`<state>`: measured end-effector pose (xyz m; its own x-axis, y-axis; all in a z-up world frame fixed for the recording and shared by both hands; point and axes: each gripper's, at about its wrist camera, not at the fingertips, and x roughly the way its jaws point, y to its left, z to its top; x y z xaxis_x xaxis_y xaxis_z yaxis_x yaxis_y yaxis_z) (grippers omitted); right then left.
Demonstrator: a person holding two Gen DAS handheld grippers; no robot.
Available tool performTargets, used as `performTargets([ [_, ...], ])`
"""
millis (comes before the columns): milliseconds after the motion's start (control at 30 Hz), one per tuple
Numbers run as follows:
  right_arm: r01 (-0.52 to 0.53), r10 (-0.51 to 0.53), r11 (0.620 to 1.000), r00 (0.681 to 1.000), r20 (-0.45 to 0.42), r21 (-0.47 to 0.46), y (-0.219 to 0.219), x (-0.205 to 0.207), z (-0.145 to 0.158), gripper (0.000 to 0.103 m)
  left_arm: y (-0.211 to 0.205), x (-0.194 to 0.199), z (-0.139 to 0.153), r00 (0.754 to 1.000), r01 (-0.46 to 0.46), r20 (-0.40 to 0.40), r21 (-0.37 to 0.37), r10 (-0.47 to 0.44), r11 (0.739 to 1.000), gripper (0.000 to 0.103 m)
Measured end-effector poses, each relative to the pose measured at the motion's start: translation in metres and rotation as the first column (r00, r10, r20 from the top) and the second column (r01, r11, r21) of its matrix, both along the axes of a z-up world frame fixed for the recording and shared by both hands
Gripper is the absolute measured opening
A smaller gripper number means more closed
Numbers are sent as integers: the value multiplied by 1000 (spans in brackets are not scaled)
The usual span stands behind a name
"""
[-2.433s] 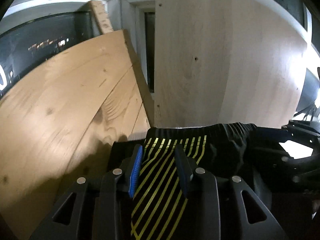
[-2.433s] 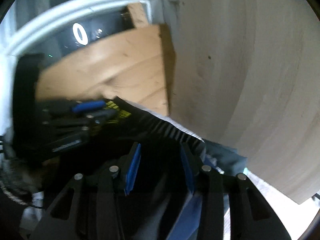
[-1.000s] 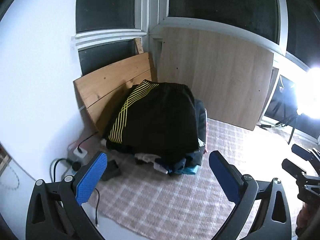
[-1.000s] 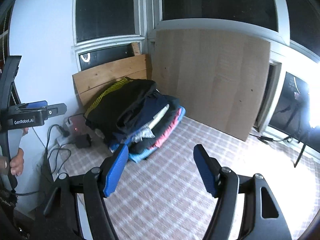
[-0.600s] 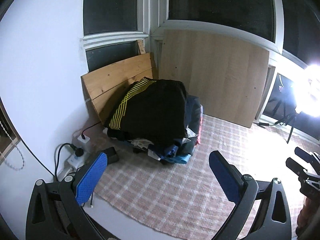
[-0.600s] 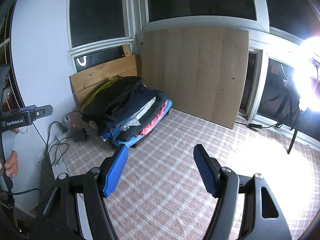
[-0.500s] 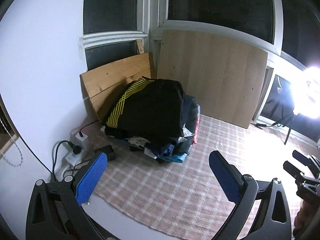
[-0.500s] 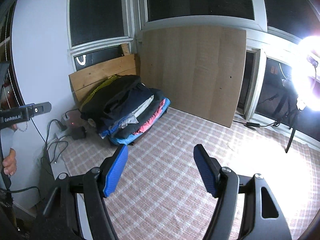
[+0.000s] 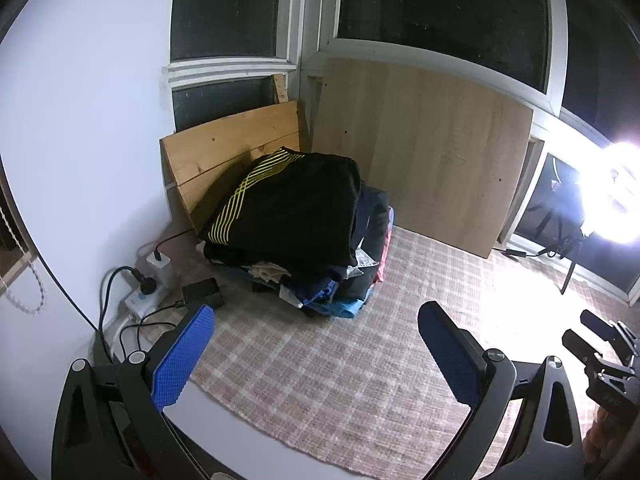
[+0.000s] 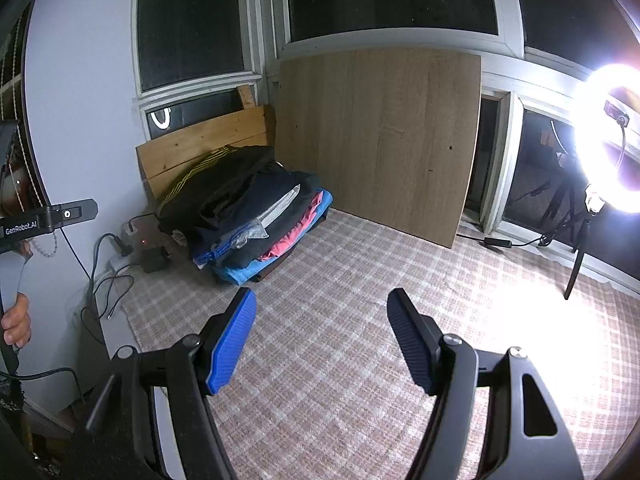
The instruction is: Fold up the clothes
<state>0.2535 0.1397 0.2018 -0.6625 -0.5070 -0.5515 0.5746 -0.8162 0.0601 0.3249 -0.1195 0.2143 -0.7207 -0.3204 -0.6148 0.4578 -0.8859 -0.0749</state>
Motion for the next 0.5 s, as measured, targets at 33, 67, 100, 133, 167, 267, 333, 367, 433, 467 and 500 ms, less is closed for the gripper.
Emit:
performTargets([
  [33, -1, 1, 1000, 1000, 1, 0, -1, 0, 0, 67, 0, 1, 0, 1000, -1, -1, -2, 1, 1000, 102],
  [67, -4, 4, 1000, 1000, 0, 0, -1, 1, -1, 67, 0, 2, 1, 1000, -8, -2, -9, 8, 1000, 102],
  [100, -6, 6, 1000, 1000, -1, 1, -2, 1, -1, 67, 0, 3, 1, 1000, -13, -2, -15, 13, 1000, 102],
  [133, -9, 9, 1000, 1000, -2, 2, -3, 1, -1, 67, 0, 4, 1, 1000, -15, -4, -17, 15, 1000, 102],
  [167, -11, 11, 1000, 1000, -3, 3, -3, 2, -1, 67, 0, 5, 2, 1000, -18, -7, -17, 18, 1000, 102],
  [267, -16, 16, 1000, 1000, -4, 5, -6, 3, -1, 67, -2, 8, 3, 1000, -26, -13, -19, 26, 999, 102],
  [333, -18, 18, 1000, 1000, -5, 6, -6, 4, -2, 67, -3, 9, 4, 999, -29, -17, -19, 28, 999, 102],
  [367, -20, 20, 1000, 1000, -5, 8, -7, 4, -2, 67, -3, 9, 4, 999, -28, -16, -20, 28, 999, 102],
  [433, -20, 20, 1000, 1000, -5, 12, -8, 4, -2, 67, -4, 10, 4, 999, -32, -16, -23, 31, 999, 102],
  [467, -21, 21, 1000, 1000, -5, 12, -8, 4, -2, 67, -4, 10, 4, 999, -32, -18, -22, 32, 999, 102],
  [500, -21, 21, 1000, 1000, -6, 12, -8, 5, -2, 67, -5, 11, 4, 999, -33, -20, -20, 32, 999, 102],
])
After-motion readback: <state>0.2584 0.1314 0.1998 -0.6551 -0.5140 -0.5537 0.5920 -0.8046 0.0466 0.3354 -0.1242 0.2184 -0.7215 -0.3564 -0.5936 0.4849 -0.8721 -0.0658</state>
